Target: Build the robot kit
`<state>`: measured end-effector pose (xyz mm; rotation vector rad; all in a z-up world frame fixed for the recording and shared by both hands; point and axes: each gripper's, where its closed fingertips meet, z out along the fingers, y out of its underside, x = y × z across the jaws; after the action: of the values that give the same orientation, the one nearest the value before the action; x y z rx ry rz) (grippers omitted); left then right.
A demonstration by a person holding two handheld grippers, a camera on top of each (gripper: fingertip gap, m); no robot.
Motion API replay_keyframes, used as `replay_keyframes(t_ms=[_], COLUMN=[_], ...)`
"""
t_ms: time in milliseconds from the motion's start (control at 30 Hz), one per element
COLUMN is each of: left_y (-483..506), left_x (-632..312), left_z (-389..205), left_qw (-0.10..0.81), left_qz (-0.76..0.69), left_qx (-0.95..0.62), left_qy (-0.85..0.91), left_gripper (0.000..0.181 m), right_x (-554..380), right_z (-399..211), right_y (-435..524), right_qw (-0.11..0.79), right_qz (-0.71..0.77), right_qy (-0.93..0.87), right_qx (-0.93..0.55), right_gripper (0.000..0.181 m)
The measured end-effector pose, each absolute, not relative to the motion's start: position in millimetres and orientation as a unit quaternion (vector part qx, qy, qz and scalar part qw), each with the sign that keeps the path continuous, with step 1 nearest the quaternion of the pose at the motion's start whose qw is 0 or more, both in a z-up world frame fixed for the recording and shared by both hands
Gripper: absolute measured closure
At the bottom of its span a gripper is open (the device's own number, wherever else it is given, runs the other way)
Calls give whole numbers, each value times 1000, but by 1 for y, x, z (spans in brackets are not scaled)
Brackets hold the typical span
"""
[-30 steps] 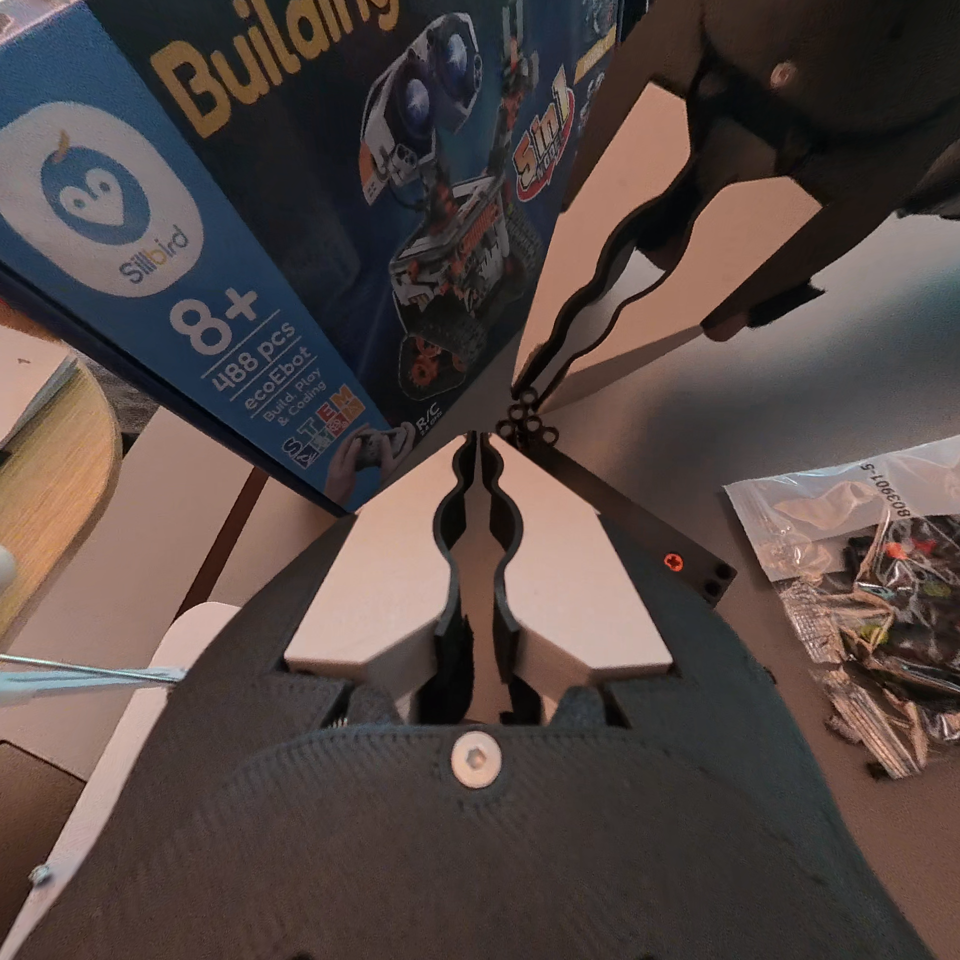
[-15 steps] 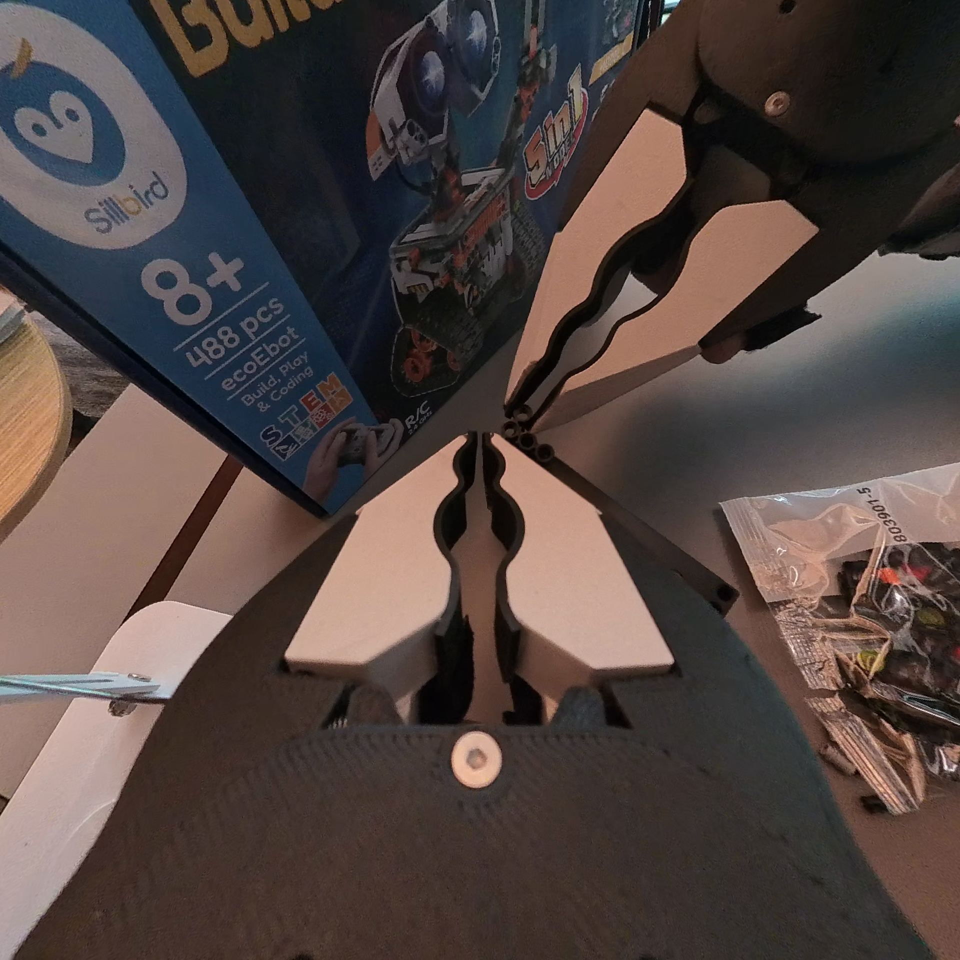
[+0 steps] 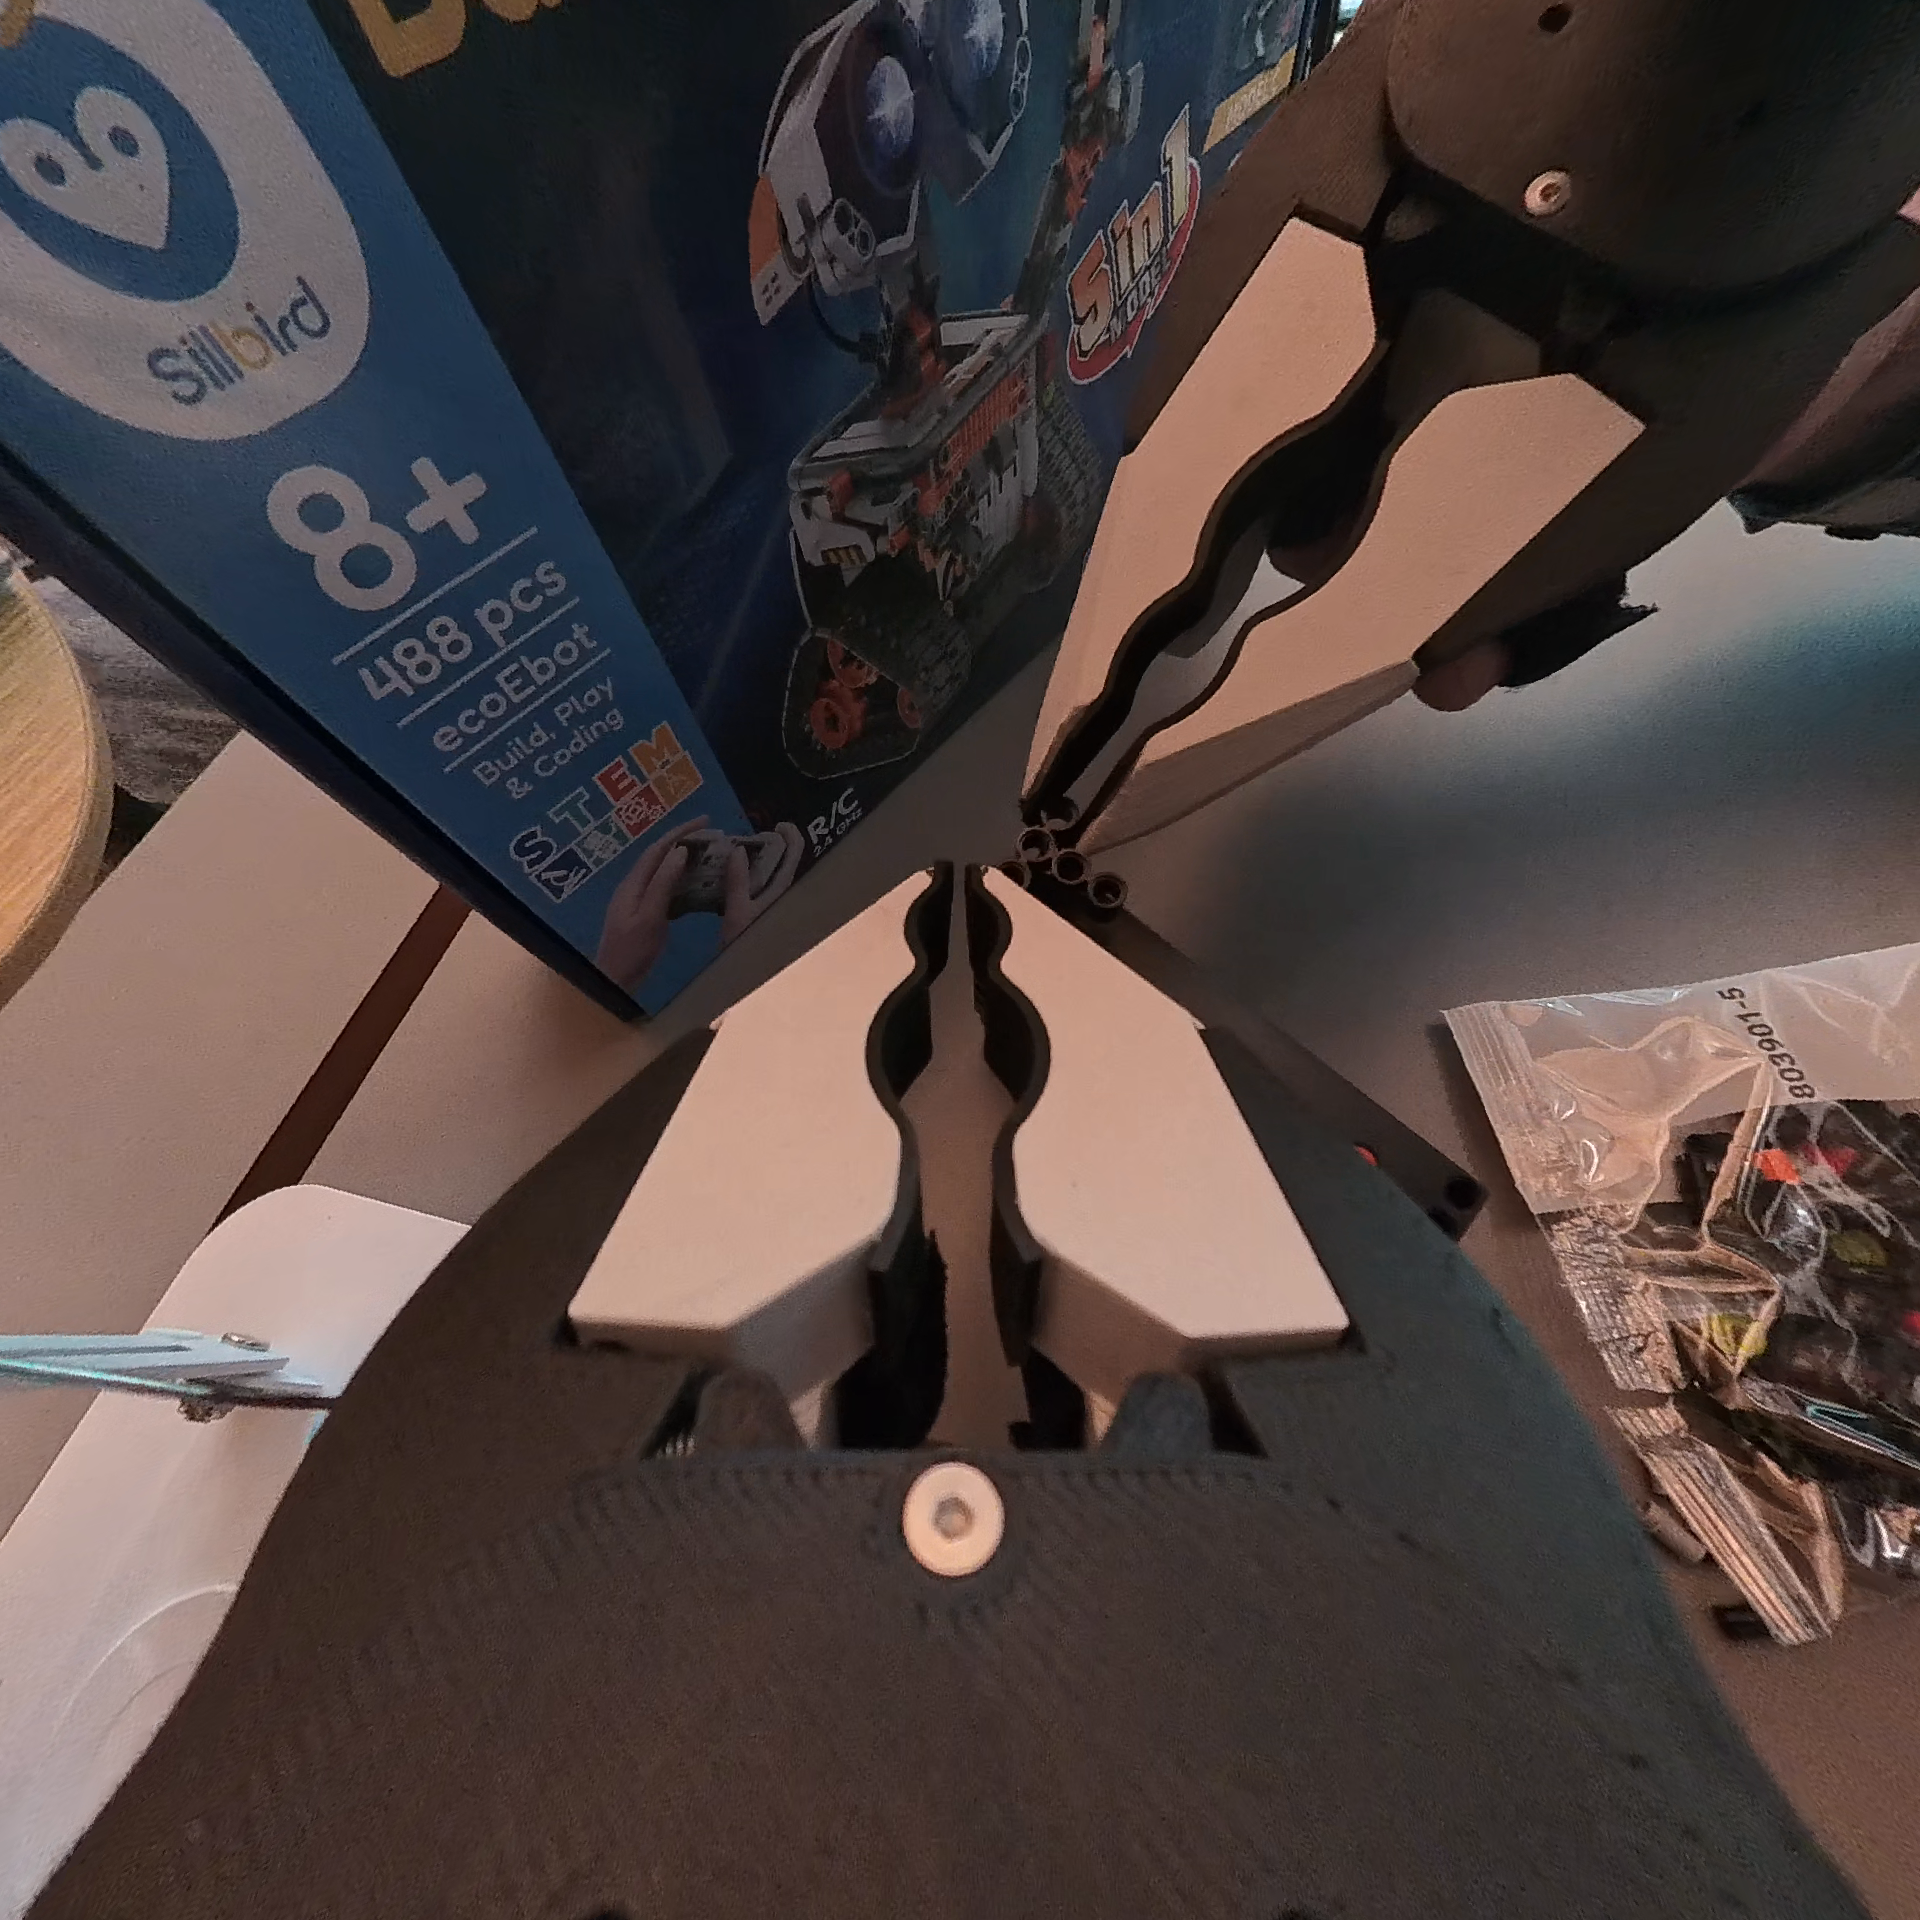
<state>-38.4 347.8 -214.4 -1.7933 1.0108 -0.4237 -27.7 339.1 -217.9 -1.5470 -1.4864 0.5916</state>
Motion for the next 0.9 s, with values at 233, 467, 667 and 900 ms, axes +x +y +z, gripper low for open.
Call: replay_keyframes(t_ms=[233, 467, 667, 900], left_y=[349, 350, 350, 349], left_x=[-40, -41, -41, -39], left_z=[-214, -214, -213, -211], left_qw=[496, 493, 489, 488], left_qz=[-177, -191, -209, -217], left_qx=[-744, -750, -753, -752], left_qy=[411, 398, 387, 386], left_gripper=[180, 178, 176, 176], right_x=[-30, -31, -31, -31], right_z=[-219, -219, -218, -219], right_y=[339, 338, 339, 339], right_qw=[439, 440, 446, 444], right_qz=[239, 242, 241, 245], right_qy=[-601, -600, -598, -598], right_qx=[-623, -623, -621, -621], right_gripper=[176, 176, 177, 176])
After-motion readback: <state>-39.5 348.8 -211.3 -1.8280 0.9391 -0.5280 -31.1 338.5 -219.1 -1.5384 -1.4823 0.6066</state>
